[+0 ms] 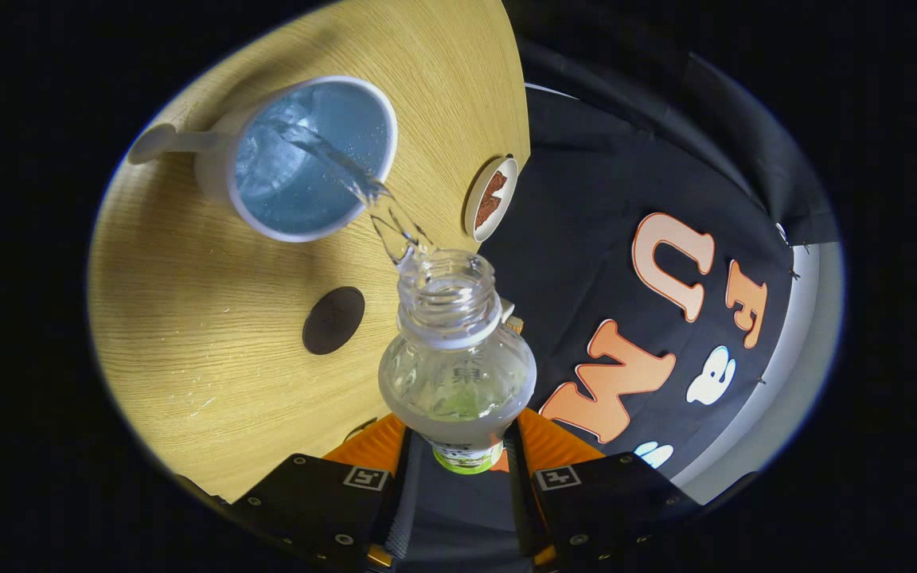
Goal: Take the bottle from table, then pour the juice into the cup, finally place the bottle on the coaster
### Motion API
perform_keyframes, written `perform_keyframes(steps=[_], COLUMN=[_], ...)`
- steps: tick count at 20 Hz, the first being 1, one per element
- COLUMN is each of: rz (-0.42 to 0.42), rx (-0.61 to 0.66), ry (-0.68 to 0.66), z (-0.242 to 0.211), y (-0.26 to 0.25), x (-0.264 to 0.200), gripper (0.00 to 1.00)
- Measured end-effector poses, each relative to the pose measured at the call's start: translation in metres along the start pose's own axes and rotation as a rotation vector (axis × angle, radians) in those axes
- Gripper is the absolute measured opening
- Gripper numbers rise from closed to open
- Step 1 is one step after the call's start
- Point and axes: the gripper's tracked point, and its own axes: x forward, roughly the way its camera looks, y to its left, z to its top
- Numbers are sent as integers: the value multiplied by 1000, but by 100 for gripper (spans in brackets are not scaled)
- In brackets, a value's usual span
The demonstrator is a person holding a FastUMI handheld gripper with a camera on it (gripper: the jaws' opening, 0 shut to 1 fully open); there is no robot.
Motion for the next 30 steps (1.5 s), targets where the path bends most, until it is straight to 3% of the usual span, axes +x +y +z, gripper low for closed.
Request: perform_keyframes(steps=[30], rz=[-18], rx=[-117], ry=[-25], z=[-1], y=[-20], x=[-1], gripper=[52])
